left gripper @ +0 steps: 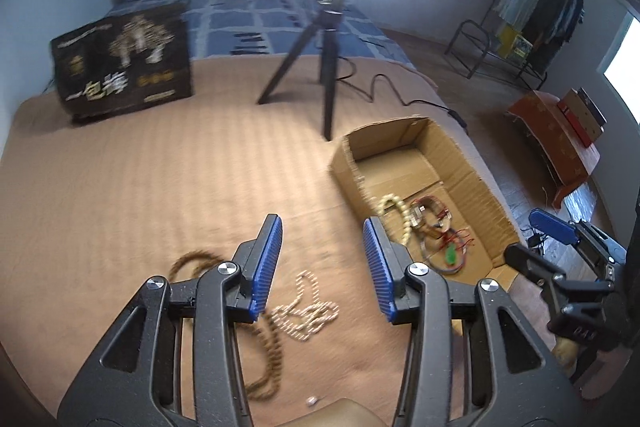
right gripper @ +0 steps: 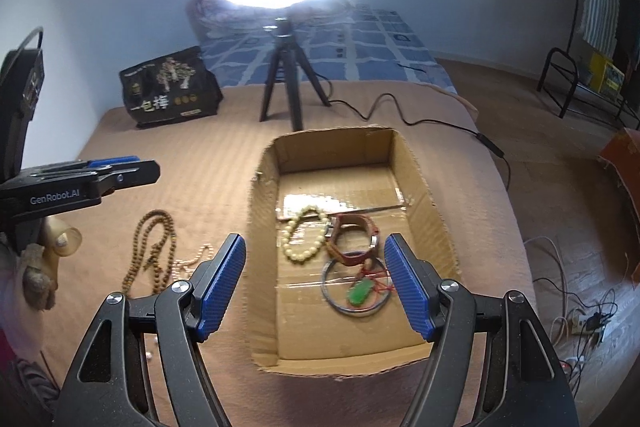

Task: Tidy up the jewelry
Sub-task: 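Move both tools back toward the brown prayer-bead necklace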

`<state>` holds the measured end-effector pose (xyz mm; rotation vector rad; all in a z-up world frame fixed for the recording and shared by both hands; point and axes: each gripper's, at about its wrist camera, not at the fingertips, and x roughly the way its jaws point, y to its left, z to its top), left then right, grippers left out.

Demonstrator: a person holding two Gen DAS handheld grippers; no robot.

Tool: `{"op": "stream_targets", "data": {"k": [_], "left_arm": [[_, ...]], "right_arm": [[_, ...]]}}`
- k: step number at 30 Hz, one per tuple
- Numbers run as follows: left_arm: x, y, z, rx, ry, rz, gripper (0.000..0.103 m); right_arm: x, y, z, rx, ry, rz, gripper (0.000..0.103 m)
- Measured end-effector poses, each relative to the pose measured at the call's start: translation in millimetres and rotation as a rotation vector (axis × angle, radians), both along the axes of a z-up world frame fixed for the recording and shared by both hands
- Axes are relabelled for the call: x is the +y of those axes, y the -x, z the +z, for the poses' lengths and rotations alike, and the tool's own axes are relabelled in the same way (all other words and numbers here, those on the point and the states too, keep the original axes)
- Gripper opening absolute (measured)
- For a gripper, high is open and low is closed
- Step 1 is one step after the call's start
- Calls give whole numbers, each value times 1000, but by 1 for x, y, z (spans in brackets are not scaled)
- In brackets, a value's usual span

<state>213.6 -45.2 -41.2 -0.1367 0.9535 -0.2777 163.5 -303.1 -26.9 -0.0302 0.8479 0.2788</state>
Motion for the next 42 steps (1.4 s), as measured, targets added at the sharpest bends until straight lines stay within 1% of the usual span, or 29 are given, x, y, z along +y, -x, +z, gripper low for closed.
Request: {"op": "stream_targets", "data": {"k": [1, 4, 5, 10, 15, 22, 31, 35, 42], "left_arm": [[7, 3, -1, 4, 1, 7, 44], [27, 14, -7, 22, -6, 34, 51], [34, 17, -11, 30, -7, 42, 52], [62, 31, -29, 82, 6, 74, 52], [78, 40, -50, 141, 15, 88, 52], [89, 41, -80, 224, 61, 101, 53], [100, 28, -96, 265, 99, 140, 53], [102, 21, -105, 290, 128, 154, 53], [96, 17, -123, 331, 139, 147, 53]], "right_arm": [[4, 2, 1, -2, -6, 10, 72], [15, 6, 1, 1, -25, 40, 72], [20, 8, 1, 4, -28, 52, 71], [42, 12, -5, 24, -24, 109, 71], [60, 15, -12, 49, -21, 161, 72], [82, 10, -32, 106, -31, 228, 71], [110, 7, -69, 181, 41, 299, 71], [117, 5, -79, 203, 53, 318, 71], [121, 3, -84, 215, 66, 331, 71]]}}
